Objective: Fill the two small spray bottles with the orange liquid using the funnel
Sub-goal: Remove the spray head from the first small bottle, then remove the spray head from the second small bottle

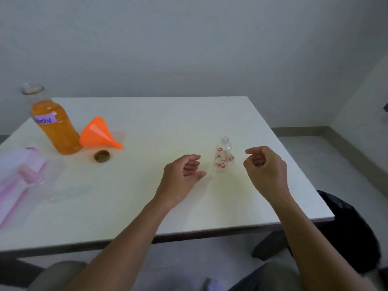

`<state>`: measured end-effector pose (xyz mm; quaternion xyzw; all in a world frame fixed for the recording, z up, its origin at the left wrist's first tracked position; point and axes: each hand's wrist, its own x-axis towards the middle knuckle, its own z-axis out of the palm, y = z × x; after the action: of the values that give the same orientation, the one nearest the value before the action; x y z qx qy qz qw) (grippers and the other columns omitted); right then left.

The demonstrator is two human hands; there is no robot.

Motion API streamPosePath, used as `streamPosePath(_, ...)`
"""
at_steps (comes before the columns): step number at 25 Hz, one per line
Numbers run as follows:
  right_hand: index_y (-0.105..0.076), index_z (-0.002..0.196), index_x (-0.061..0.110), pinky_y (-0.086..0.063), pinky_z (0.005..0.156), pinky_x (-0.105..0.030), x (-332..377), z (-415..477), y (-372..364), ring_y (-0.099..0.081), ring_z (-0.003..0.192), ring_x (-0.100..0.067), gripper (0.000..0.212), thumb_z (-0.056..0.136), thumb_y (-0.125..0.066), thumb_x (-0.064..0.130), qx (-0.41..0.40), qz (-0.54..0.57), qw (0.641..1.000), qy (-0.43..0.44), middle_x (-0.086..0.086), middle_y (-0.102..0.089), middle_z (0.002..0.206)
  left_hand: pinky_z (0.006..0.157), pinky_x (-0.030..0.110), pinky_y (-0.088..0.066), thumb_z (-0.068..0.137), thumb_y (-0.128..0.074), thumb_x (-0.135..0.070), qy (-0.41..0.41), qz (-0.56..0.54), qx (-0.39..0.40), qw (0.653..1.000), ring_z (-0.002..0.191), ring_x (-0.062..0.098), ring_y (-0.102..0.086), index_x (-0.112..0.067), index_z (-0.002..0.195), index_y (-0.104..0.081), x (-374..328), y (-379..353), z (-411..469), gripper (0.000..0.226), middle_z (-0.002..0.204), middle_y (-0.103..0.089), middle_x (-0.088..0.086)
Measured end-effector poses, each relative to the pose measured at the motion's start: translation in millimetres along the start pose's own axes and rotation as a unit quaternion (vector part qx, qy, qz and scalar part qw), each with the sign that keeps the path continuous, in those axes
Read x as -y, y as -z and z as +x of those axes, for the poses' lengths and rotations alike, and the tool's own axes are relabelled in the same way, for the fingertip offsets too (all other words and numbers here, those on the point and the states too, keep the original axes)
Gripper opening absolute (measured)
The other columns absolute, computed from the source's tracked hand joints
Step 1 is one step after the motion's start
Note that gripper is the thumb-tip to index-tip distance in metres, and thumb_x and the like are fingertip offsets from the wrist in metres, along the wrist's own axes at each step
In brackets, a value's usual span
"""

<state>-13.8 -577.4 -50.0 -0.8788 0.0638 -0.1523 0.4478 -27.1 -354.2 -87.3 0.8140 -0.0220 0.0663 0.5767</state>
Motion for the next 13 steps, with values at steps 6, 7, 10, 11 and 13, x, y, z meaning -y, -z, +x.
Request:
streamPosePath(6, -0.070, 0.092, 0.022, -0.052, 0.069, -0.016, 36.7, -71.8, -50.0, -0.062, 0.080, -0.006, 0.014, 0.086, -0.070, 0.009, 0.148, -0.019, 0.976, 0.160, 0.012, -0.069, 0.090, 0.076, 0.013, -0.053, 0.090, -0.069, -0.023, 0.005, 0.112, -0.092, 0.989, 0.087, 0.000, -0.065, -0.027, 0.113, -0.069, 8.2, 86.4, -56.8, 0.023, 0.097, -0.071, -0.015)
streamPosePath(7, -0.070, 0.099, 0.023, -0.051, 0.076, -0.016, 45.6, -81.0, -66.4, -0.061, 0.085, -0.003, 0.015, 0.089, -0.068, 0.011, 0.185, -0.031, 0.964, 0.189, 0.010, -0.069, 0.099, 0.071, 0.010, -0.051, 0.090, -0.068, -0.022, 0.013, 0.122, -0.137, 0.983, 0.084, 0.000, -0.064, -0.027, 0.108, -0.069, 10.5, 106.0, -69.5, 0.019, 0.093, -0.070, -0.014)
streamPosePath(10, -0.055, 0.137, 0.028, -0.040, 0.110, -0.026, 72.8, -99.3, -116.5, -0.050, 0.129, -0.008, 0.037, 0.100, -0.057, 0.028, 0.284, -0.075, 0.938, 0.186, 0.008, -0.054, 0.144, 0.061, 0.010, -0.043, 0.087, -0.072, -0.021, 0.043, 0.147, -0.320, 0.935, 0.074, 0.010, -0.061, -0.021, 0.101, -0.061, 15.3, 154.8, -102.2, 0.017, 0.082, -0.064, -0.004)
streamPosePath(11, -0.044, 0.149, 0.027, -0.030, 0.120, -0.030, 81.7, -105.1, -132.3, -0.037, 0.144, -0.013, 0.047, 0.103, -0.051, 0.035, 0.316, -0.099, 0.926, 0.178, 0.007, -0.041, 0.157, 0.061, 0.013, -0.043, 0.085, -0.074, -0.022, 0.049, 0.159, -0.370, 0.914, 0.073, 0.013, -0.058, -0.019, 0.102, -0.057, 18.0, 166.9, -109.6, 0.024, 0.084, -0.061, 0.000)
streamPosePath(13, -0.022, 0.160, 0.023, -0.008, 0.127, -0.033, 92.0, -114.4, -157.9, -0.009, 0.157, -0.015, 0.060, 0.107, -0.038, 0.044, 0.341, -0.175, 0.901, 0.206, 0.005, -0.015, 0.170, 0.067, 0.022, -0.052, 0.081, -0.078, -0.023, 0.053, 0.165, -0.434, 0.884, 0.080, 0.017, -0.056, -0.016, 0.110, -0.048, 25.7, 183.2, -115.4, 0.042, 0.100, -0.056, 0.004)
